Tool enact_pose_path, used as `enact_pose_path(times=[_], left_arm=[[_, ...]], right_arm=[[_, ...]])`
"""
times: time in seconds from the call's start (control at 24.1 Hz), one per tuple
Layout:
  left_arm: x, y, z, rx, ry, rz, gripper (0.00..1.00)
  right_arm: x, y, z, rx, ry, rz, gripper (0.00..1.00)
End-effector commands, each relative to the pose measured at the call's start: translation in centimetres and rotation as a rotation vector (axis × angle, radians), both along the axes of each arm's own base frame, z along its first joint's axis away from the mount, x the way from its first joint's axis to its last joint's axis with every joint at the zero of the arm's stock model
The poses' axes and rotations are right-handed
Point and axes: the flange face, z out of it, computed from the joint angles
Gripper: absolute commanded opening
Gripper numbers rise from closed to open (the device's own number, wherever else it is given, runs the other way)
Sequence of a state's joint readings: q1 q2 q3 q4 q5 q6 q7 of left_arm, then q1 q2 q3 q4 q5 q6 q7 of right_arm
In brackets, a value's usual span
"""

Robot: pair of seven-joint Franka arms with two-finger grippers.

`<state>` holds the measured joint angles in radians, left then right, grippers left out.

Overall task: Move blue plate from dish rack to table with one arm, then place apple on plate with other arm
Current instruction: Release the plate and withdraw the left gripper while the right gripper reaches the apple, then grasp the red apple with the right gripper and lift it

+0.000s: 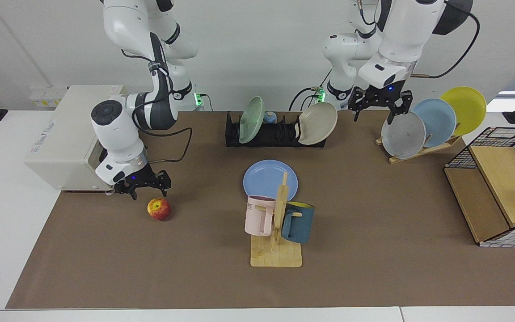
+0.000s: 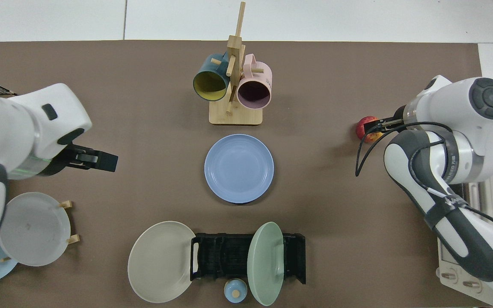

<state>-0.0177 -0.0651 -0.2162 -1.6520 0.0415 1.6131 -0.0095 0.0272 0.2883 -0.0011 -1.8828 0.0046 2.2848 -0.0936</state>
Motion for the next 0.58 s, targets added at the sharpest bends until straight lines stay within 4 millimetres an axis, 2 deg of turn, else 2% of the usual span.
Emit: enact_pose_path(times=[0.0, 0.12, 0.25, 0.54], left_arm=[[1.7, 2.0, 2.5, 0.01, 0.021, 0.014, 1.0], [1.6, 2.7, 3.1, 0.013, 0.01, 0.026, 1.0], [0.5, 2.9, 2.8, 0.02, 0.037, 0.031, 1.0], [0.5, 4.2, 3.0, 0.011, 0.045, 0.055, 1.0]], right_arm=[[0.9, -0.3, -2.3, -0.004, -0.011, 0.03, 1.0], [1.0, 0.0, -3.3, -0.003, 0.0, 0.029, 1.0], [1.3, 0.1, -4.3, -0.003, -0.012, 0.031, 1.0], [1.7, 0.5, -6.1, -0.005, -0.028, 0.044, 1.0]])
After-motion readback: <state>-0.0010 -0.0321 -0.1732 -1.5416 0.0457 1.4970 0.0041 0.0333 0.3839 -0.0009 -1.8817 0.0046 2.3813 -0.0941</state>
